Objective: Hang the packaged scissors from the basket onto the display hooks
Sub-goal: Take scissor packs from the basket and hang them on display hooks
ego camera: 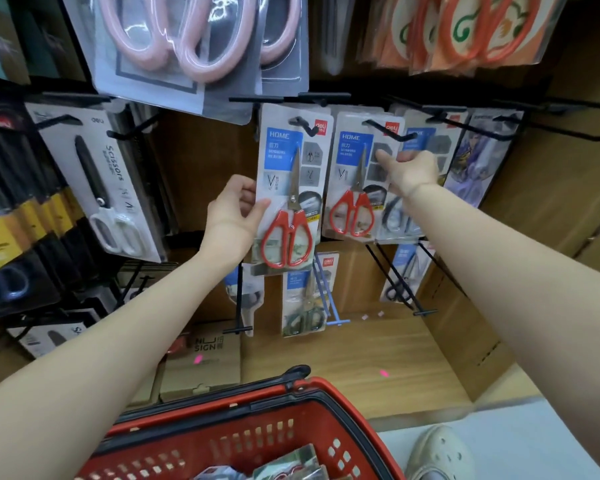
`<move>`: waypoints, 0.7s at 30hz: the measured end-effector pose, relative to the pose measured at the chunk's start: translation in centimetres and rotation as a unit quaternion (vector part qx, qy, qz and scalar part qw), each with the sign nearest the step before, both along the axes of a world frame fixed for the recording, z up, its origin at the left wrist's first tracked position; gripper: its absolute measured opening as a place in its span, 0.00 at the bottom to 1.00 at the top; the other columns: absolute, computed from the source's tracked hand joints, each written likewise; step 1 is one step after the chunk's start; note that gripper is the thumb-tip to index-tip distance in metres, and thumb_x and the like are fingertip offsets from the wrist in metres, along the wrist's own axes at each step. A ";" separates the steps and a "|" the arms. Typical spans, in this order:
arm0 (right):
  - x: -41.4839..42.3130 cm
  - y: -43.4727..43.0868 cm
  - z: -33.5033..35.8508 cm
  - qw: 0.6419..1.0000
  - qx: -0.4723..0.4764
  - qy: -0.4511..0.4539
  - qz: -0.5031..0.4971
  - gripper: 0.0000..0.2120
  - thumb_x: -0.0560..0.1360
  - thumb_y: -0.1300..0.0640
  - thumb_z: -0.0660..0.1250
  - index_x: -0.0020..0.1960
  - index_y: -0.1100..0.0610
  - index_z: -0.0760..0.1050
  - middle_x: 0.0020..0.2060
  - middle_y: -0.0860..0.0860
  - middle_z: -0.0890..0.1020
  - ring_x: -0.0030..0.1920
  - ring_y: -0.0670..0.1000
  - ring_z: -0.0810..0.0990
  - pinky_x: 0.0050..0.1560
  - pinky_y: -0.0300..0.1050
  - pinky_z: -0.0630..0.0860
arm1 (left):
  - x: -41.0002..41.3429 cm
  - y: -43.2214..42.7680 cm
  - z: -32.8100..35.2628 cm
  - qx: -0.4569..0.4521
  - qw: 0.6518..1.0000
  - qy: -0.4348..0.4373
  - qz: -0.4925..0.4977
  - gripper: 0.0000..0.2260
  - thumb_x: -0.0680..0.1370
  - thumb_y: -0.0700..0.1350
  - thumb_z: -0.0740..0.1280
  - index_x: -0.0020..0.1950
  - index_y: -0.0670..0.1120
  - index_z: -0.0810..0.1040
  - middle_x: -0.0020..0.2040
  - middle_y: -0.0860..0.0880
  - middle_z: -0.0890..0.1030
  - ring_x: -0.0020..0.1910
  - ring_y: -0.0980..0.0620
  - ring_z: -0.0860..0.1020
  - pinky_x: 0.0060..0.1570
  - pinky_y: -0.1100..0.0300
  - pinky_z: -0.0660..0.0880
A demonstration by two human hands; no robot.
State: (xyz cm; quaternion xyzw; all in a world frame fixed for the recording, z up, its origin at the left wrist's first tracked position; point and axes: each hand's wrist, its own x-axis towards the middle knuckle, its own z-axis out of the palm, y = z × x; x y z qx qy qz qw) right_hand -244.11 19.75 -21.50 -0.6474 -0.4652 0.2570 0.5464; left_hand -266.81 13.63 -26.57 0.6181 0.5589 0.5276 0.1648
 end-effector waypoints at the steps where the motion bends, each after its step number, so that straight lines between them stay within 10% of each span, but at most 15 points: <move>1: 0.0 -0.1 0.0 1.000 -0.006 -0.011 -0.001 0.17 0.75 0.51 0.69 0.58 0.60 0.73 0.53 0.54 0.78 0.59 0.56 0.77 0.63 0.52 0.73 | 0.0 -0.1 0.1 -0.005 1.000 -0.001 -0.003 0.07 0.78 0.42 0.66 0.53 0.46 0.70 0.44 0.55 0.75 0.39 0.61 0.75 0.36 0.72 0.72; 8: -0.2 -3.5 -1.4 0.976 -0.064 -0.207 0.028 0.23 0.79 0.56 0.62 0.71 0.63 0.62 0.66 0.61 0.72 0.66 0.60 0.71 0.63 0.49 0.68 | 0.4 -2.3 0.6 -0.028 0.998 0.048 0.005 0.13 0.78 0.39 0.66 0.62 0.43 0.70 0.51 0.53 0.73 0.42 0.59 0.74 0.37 0.79 0.69; 14: -0.7 -11.9 -5.6 0.850 0.013 -0.517 0.094 0.17 0.80 0.54 0.60 0.64 0.64 0.67 0.58 0.62 0.72 0.60 0.63 0.71 0.56 0.55 0.68 | -1.8 -8.9 -1.2 0.006 0.947 0.319 0.015 0.14 0.79 0.44 0.63 0.64 0.44 0.74 0.58 0.45 0.74 0.59 0.47 0.72 0.59 0.53 0.67; 21: -3.3 -22.8 -12.2 0.809 0.075 -0.535 0.233 0.08 0.74 0.59 0.68 0.53 0.59 0.75 0.45 0.54 0.77 0.46 0.58 0.77 0.44 0.52 0.75 | -5.4 -20.3 -7.9 -0.004 0.876 0.478 -0.061 0.08 0.74 0.43 0.69 0.52 0.46 0.79 0.46 0.48 0.76 0.46 0.48 0.75 0.46 0.53 0.72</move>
